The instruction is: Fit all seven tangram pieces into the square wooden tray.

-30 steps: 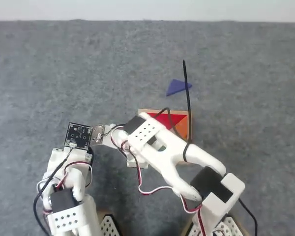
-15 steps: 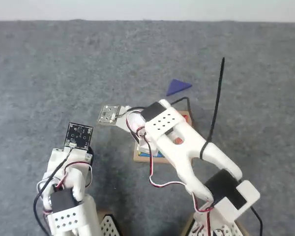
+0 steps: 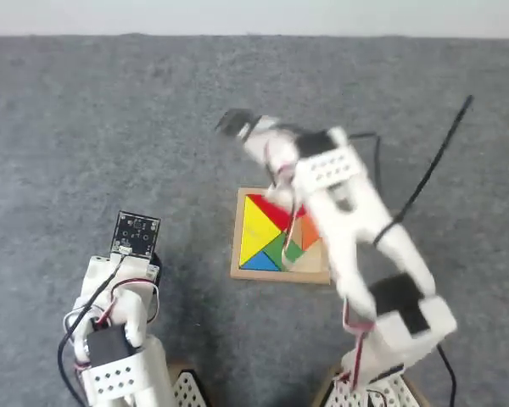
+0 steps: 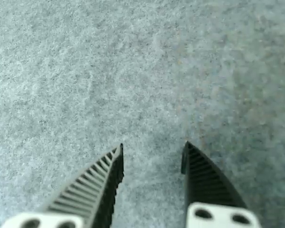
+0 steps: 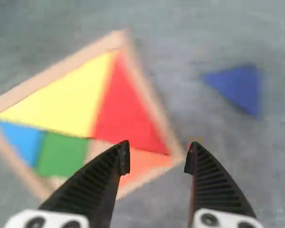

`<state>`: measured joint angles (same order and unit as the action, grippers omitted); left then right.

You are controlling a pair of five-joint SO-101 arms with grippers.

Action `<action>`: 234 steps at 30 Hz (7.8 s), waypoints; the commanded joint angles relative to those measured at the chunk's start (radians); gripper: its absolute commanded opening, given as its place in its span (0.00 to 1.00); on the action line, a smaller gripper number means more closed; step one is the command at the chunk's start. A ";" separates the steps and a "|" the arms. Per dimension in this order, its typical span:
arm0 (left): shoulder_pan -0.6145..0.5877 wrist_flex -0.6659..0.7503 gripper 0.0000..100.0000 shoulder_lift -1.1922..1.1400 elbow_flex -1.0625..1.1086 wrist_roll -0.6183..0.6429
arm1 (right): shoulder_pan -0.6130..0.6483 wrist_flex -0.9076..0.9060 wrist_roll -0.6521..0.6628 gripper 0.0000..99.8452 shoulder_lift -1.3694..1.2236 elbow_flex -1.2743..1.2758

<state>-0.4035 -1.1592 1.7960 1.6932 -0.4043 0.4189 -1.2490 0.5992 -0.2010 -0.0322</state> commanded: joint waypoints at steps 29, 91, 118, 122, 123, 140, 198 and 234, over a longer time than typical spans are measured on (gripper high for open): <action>-0.005 -0.006 0.19 0.008 -0.010 -0.005 | -0.171 0.074 -0.195 0.17 -0.648 -0.620; -0.005 -0.006 0.19 0.008 -0.010 -0.005 | -0.558 0.262 -0.876 0.19 0.282 0.709; -0.005 -0.006 0.19 0.008 -0.010 -0.005 | -0.533 0.209 0.094 0.19 0.283 0.543; -0.005 -0.006 0.19 0.008 -0.010 -0.005 | -0.530 0.209 0.138 0.19 0.282 0.545; -0.005 -0.006 0.19 0.008 -0.010 -0.005 | -0.532 0.209 0.155 0.19 0.282 0.546; -0.005 -0.006 0.19 0.008 -0.010 -0.005 | -0.438 0.219 0.181 0.29 0.282 0.678; -0.005 -0.006 0.19 0.008 -0.010 -0.005 | -0.001 -0.113 -0.621 0.13 0.559 0.494; -0.005 -0.006 0.19 0.008 -0.010 -0.005 | 0.133 0.229 -1.651 0.14 0.565 0.760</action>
<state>-0.4020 -1.1592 1.7960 1.6932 -0.4043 0.5447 -1.0480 -0.9843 0.3176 0.7380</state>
